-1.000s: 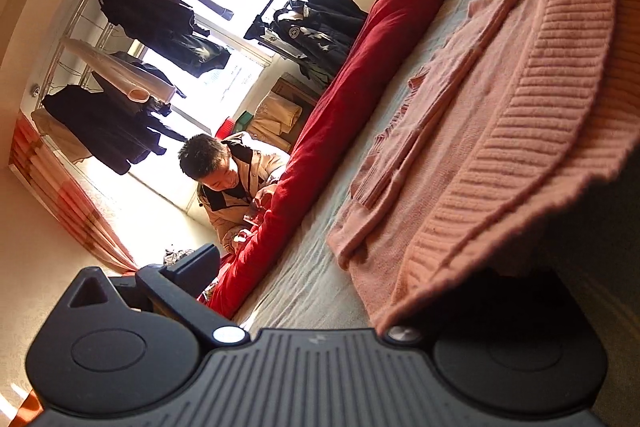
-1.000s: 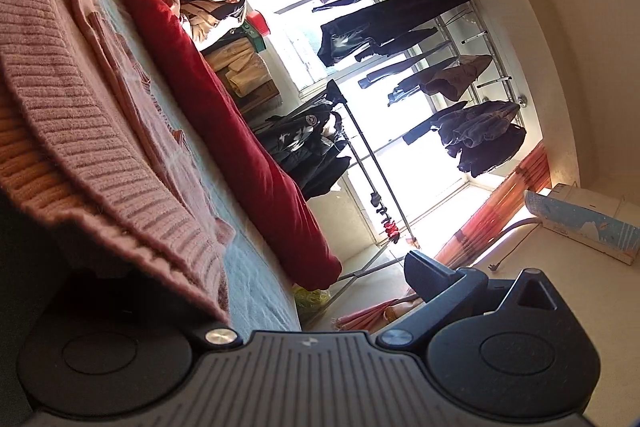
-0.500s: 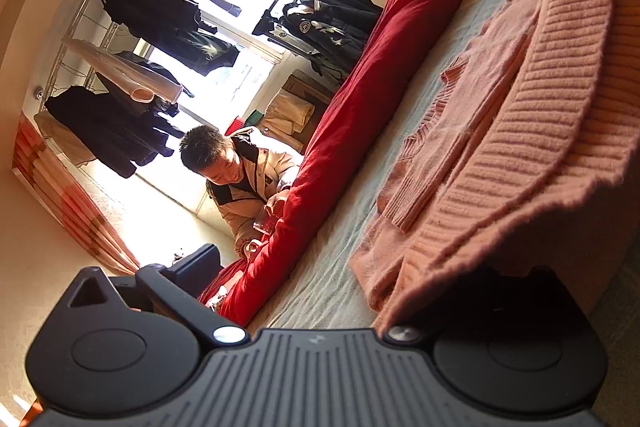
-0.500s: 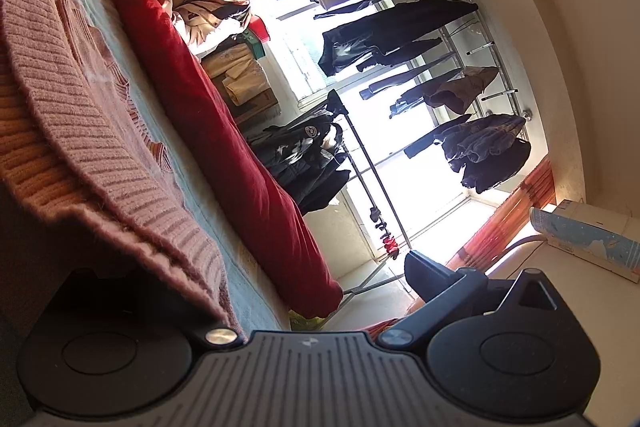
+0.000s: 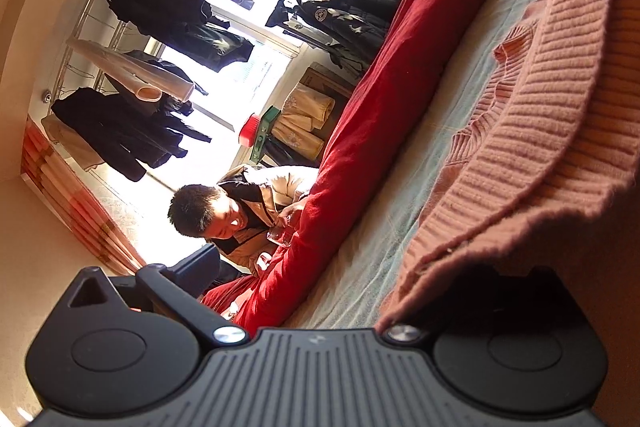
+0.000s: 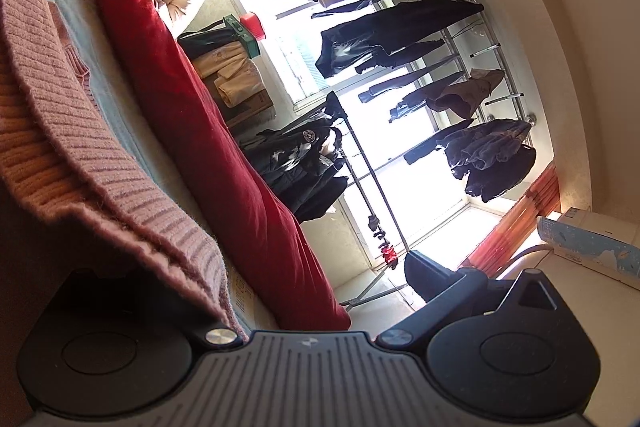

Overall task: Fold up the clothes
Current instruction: 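Carry the hem over the sweater body toward the collar with both grippers, then lay the hem down over the collar and open both grippers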

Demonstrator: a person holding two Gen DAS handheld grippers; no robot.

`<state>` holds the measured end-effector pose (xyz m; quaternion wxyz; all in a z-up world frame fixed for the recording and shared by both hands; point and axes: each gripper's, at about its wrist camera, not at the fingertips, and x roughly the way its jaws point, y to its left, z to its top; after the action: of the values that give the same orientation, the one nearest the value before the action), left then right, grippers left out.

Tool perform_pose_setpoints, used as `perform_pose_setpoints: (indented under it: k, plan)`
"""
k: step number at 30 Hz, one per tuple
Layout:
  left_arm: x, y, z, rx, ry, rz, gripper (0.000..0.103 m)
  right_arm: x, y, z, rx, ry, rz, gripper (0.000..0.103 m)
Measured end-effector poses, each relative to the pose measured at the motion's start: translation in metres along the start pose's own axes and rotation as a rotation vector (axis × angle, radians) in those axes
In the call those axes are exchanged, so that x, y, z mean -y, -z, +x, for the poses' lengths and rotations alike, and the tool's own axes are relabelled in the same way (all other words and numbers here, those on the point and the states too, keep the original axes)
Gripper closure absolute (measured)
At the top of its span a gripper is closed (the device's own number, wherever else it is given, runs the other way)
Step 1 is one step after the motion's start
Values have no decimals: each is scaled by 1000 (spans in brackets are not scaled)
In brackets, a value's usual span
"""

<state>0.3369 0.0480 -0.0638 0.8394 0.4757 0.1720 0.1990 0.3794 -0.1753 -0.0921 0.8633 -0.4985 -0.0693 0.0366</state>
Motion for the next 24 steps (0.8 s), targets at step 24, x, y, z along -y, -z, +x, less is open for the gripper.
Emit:
perform_pose_setpoints:
  k: [24]
  plan:
    - [-32, 24, 41, -80, 302, -128, 1, 19, 10, 62, -223, -520, 215, 0]
